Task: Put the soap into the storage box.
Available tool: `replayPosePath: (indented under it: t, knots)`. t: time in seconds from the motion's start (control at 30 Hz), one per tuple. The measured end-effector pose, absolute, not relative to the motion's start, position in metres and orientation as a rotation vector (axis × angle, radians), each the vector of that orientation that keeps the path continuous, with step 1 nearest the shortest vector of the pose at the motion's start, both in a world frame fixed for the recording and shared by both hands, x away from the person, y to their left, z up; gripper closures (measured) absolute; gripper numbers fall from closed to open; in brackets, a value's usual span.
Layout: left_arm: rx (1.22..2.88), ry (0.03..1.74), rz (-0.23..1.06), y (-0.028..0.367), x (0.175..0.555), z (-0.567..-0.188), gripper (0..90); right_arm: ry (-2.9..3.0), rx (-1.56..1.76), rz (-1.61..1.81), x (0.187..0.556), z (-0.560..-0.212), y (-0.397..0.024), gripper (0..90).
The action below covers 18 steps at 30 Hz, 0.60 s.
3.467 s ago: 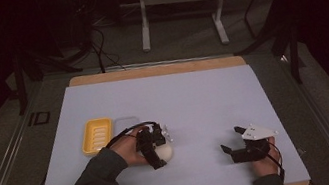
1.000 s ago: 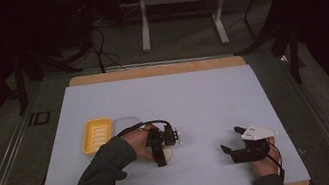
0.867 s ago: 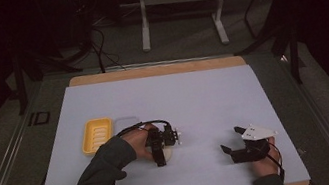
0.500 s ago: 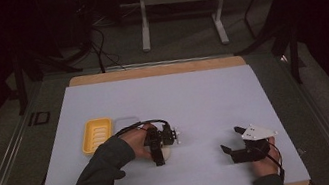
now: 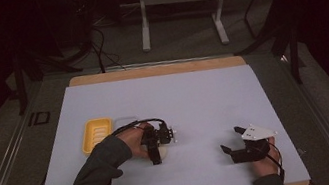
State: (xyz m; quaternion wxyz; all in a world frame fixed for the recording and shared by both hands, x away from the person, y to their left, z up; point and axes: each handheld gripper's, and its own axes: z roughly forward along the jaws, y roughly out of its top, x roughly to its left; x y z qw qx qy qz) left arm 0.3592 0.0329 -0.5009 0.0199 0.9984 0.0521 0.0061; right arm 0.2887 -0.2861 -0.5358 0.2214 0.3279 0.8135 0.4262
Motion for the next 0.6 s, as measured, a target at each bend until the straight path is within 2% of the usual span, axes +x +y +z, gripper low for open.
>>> replayPosePath:
  t: [0.6]
  knots:
    - [3.09,0.212,0.029,0.047,0.366,-0.492,24.5,2.248,0.905,1.176,0.289,-0.536,-0.286,13.9]
